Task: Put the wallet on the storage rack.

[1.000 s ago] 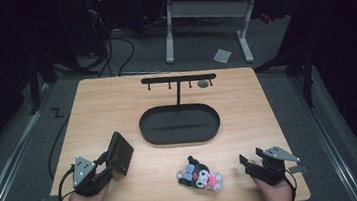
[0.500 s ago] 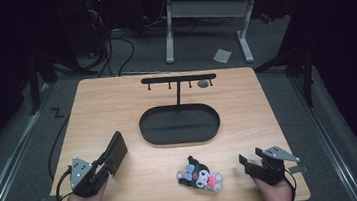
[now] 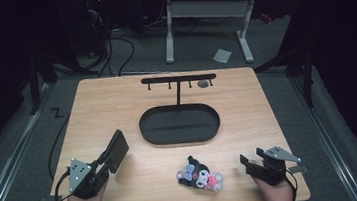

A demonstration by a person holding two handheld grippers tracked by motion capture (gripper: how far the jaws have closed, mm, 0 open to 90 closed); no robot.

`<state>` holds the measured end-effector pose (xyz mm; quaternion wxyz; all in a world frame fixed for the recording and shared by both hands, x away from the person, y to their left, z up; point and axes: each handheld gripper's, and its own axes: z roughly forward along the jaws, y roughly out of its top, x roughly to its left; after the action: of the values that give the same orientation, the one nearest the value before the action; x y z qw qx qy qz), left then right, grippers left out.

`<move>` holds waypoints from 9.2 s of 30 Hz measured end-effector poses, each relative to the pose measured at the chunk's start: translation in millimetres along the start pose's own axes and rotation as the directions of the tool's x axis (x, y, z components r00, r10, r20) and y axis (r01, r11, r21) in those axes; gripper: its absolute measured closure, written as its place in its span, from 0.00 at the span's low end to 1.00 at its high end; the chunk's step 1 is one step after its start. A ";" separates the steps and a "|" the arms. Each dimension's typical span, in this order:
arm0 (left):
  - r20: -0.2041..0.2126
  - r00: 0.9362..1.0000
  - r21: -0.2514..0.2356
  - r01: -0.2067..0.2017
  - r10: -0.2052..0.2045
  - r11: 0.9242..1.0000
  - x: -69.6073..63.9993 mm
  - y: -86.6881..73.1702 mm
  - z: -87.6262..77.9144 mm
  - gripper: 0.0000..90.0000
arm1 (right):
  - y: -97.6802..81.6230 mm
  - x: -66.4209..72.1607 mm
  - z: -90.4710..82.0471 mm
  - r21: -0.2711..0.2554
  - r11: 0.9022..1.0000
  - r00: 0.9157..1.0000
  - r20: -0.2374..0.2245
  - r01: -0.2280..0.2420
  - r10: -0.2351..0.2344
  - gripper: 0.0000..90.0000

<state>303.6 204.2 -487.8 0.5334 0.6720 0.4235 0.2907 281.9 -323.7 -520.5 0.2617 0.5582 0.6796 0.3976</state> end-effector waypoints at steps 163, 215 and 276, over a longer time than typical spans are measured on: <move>0.117 0.992 0.104 -0.055 0.042 0.993 -130.8 15.4 192.1 0.87 | -3.1 1.4 -9.8 0.012 0.987 0.984 -0.091 0.158 -0.156 0.27; 0.043 0.993 0.111 -0.115 0.110 0.987 -12.0 -23.2 29.9 0.48 | 8.3 111.2 -9.7 -0.041 0.939 0.868 -0.370 0.341 -0.331 0.02; 0.124 0.992 0.114 -0.040 0.026 0.993 -2.6 -26.9 30.7 0.48 | 10.7 31.4 -4.5 0.394 0.884 0.968 -0.115 0.252 -0.225 0.17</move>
<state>321.3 189.4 -521.6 0.5133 0.7254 0.3952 0.2327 276.7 -293.8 -506.3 0.1646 0.4990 0.8189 0.2309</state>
